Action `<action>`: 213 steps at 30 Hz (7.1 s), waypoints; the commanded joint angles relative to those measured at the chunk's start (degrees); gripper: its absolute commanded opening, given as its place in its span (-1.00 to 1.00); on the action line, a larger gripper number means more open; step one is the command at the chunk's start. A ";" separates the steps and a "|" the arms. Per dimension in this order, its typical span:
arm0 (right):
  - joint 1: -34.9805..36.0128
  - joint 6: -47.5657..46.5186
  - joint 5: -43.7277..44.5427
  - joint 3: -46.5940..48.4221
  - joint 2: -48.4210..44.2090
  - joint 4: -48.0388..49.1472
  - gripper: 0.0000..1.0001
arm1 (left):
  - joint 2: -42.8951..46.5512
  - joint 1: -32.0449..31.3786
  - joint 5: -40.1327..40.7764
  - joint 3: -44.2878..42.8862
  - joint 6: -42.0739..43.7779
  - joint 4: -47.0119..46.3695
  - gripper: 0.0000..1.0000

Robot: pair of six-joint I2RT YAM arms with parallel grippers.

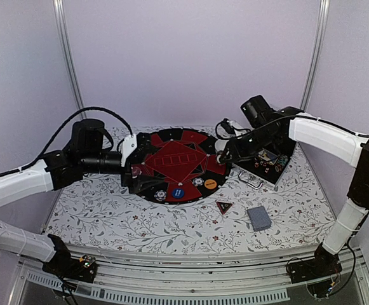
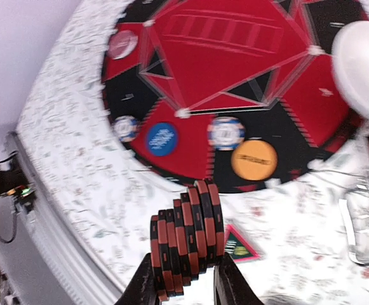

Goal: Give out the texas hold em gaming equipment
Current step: Pick up the pile of poker chips from the chip case, then pass from the right arm to the left, then place the poker chips pile at the big blind area.

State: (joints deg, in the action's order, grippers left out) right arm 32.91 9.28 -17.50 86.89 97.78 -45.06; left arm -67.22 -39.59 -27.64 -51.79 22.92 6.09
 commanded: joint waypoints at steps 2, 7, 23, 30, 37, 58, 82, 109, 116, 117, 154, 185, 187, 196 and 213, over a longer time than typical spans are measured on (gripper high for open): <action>7.36 10.22 -19.96 -3.03 -0.47 11.97 -0.95 | 3.55 -9.31 6.85 4.62 11.14 -4.04 0.96; 12.04 15.23 -25.70 -4.44 1.87 19.13 -0.95 | -1.51 -13.28 12.99 3.99 10.56 -3.83 0.96; 16.00 19.77 -30.09 -5.85 4.80 27.00 -0.95 | -10.97 -14.04 17.63 -1.92 5.05 -1.06 0.53; 16.05 19.67 -30.62 -4.65 6.09 27.34 -0.95 | -12.34 -13.99 17.08 -2.91 5.29 0.69 0.25; 16.04 19.46 -31.02 -4.37 6.55 27.39 -0.95 | -12.49 -13.93 17.56 -2.16 6.09 0.37 -0.05; 15.88 19.59 -29.96 -2.80 9.55 28.46 -0.95 | -10.55 -13.85 15.95 -1.38 4.63 -0.96 -1.00; 15.91 19.72 -30.75 -2.97 11.55 31.93 -0.28 | -5.92 -13.25 11.43 1.51 5.43 -4.29 -1.00; 15.43 22.14 -29.03 -3.50 10.15 33.53 -0.95 | -8.67 -11.38 16.71 -0.75 -2.35 -1.98 0.38; 15.41 22.88 -29.45 -3.72 10.11 34.39 -0.95 | -10.29 -11.45 16.40 -1.88 -2.75 -1.60 -0.02; 15.35 22.93 -29.46 -3.74 10.07 34.46 -0.95 | -10.23 -11.42 16.31 -1.79 -2.52 -1.96 -0.08; 14.99 23.01 -27.61 -4.20 10.94 33.76 -0.44 | -12.33 -10.70 14.74 -2.26 -3.57 0.33 -1.00; 9.31 20.25 -22.40 -4.44 5.34 30.74 0.98 | -16.34 -1.09 13.06 -1.92 -16.40 2.95 -1.00; 8.54 19.63 -21.80 -5.09 4.36 30.20 0.98 | -17.02 0.69 13.24 -1.68 -18.23 2.57 -1.00; 5.18 17.65 -18.33 -8.98 -0.62 27.69 0.98 | -20.83 2.02 15.41 -2.42 -18.26 0.22 -1.00; -1.70 13.64 -11.86 -22.17 -12.85 23.95 0.98 | -39.41 0.39 12.22 -23.03 -15.85 5.93 -1.00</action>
State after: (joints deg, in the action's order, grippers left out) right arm 32.42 24.73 -31.90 68.40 87.70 -19.51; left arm -103.44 -37.98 -14.55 -70.02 5.82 9.61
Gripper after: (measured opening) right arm 0.988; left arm 0.407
